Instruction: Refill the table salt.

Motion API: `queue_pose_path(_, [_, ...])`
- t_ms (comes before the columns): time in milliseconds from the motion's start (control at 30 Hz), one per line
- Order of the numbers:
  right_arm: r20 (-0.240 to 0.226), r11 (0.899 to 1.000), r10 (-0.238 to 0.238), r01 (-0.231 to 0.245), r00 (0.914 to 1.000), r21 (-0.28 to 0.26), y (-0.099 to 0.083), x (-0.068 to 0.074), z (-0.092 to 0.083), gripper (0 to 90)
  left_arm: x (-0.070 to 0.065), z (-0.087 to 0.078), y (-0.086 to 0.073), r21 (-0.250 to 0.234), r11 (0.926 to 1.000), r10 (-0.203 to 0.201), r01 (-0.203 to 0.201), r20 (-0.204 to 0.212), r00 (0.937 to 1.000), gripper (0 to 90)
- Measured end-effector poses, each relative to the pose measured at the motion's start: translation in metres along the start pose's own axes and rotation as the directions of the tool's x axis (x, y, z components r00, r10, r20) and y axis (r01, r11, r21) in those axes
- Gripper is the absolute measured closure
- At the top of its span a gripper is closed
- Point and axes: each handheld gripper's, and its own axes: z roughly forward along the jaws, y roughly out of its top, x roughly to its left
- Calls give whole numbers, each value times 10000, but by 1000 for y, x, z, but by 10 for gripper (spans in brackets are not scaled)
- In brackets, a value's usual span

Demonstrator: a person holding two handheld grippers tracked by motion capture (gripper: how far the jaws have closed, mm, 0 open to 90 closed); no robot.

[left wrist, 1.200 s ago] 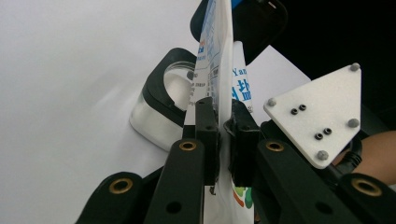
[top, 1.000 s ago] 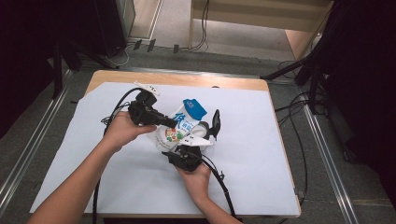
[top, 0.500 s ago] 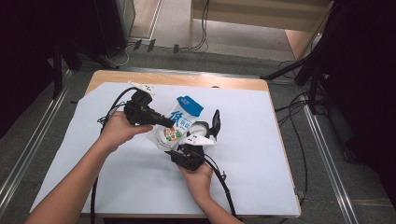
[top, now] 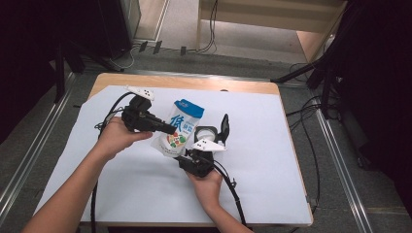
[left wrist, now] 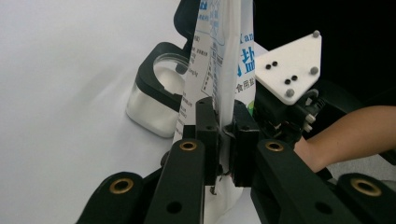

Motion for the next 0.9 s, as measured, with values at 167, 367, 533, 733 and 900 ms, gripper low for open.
queue_pose_path(167, [-205, 9996, 268, -265, 9994, 119, 0, 0, 1, 694, -2, -7, -7, 61, 9998, 186, -185, -78, 9998, 857])
queue_pose_path(367, [-193, 9994, 290, -286, 9994, 172, 0, 0, 1, 694, -5, -15, -19, 122, 9985, 543, -541, -154, 9984, 853])
queue_pose_path(533, [-209, 9993, 217, -211, 9995, 293, 1, 0, 1, 693, -7, -20, -32, 72, 9974, 713, -711, -237, 9972, 853])
queue_pose_path(733, [-381, 9982, 38, -15, 9993, 597, 1, 4, 2, 684, -3, -27, -43, -351, 9986, 401, -407, -162, 9991, 897])
queue_pose_path(900, [-711, 9930, -37, 120, 9975, 1171, 4, 3, -1, 652, 0, -39, -46, -1026, 9946, 113, -163, -498, 9987, 897])
